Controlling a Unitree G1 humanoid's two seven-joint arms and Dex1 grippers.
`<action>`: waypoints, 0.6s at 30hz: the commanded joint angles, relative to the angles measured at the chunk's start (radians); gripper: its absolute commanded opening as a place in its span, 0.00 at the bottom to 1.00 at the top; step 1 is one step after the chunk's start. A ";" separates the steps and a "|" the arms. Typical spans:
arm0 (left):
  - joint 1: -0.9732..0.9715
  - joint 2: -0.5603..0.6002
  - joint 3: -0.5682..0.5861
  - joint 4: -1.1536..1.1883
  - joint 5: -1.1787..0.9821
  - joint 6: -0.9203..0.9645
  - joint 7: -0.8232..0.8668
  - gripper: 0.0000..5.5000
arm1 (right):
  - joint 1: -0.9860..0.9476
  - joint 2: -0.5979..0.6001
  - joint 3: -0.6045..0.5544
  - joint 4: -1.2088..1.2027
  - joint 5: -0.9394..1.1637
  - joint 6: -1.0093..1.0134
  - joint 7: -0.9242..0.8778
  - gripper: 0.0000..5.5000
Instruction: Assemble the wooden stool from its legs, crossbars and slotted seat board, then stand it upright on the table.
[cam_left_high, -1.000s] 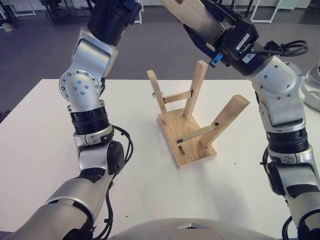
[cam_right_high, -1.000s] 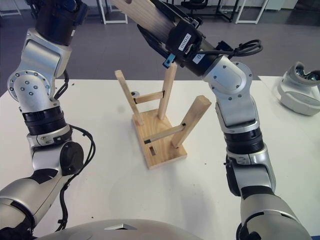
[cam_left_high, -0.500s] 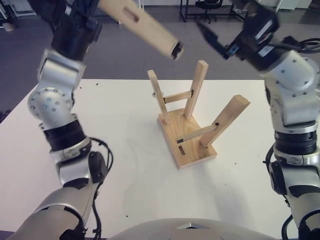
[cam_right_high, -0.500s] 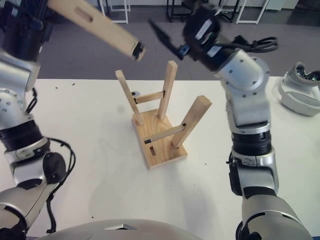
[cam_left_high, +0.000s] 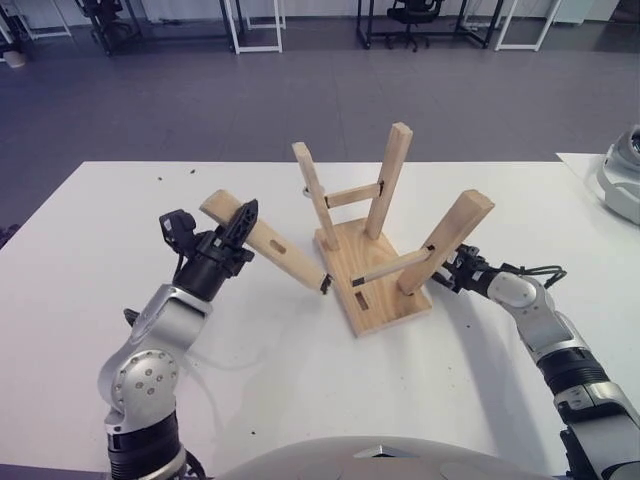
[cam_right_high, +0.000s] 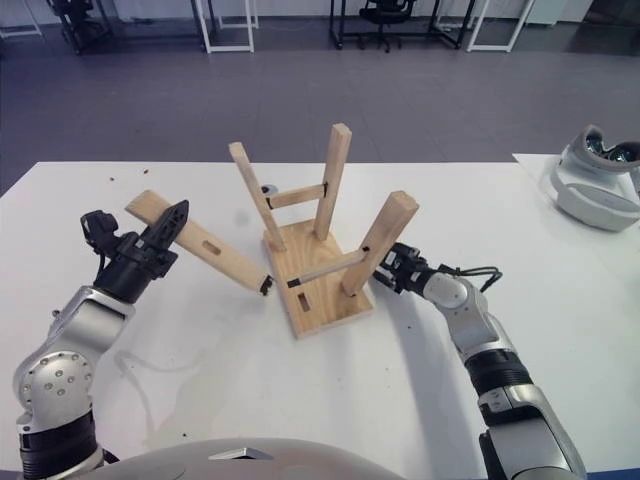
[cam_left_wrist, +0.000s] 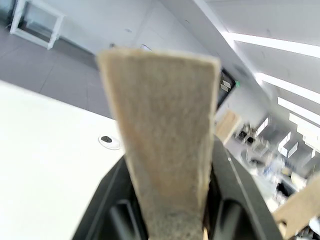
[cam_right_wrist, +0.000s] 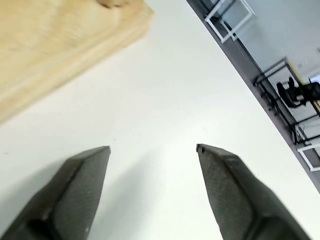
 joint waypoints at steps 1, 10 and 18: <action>0.043 -0.039 0.022 -0.050 -0.065 -0.013 0.109 0.19 | 0.077 -0.009 0.060 -0.062 0.006 -0.039 0.105 0.59; 0.153 -0.063 -0.013 -0.107 -0.073 -0.023 0.266 0.19 | 0.131 0.048 0.105 -0.290 0.070 -0.004 0.178 0.59; 0.137 -0.018 -0.021 -0.063 0.098 -0.079 0.292 0.19 | 0.155 0.037 0.106 -0.353 0.074 0.006 0.210 0.59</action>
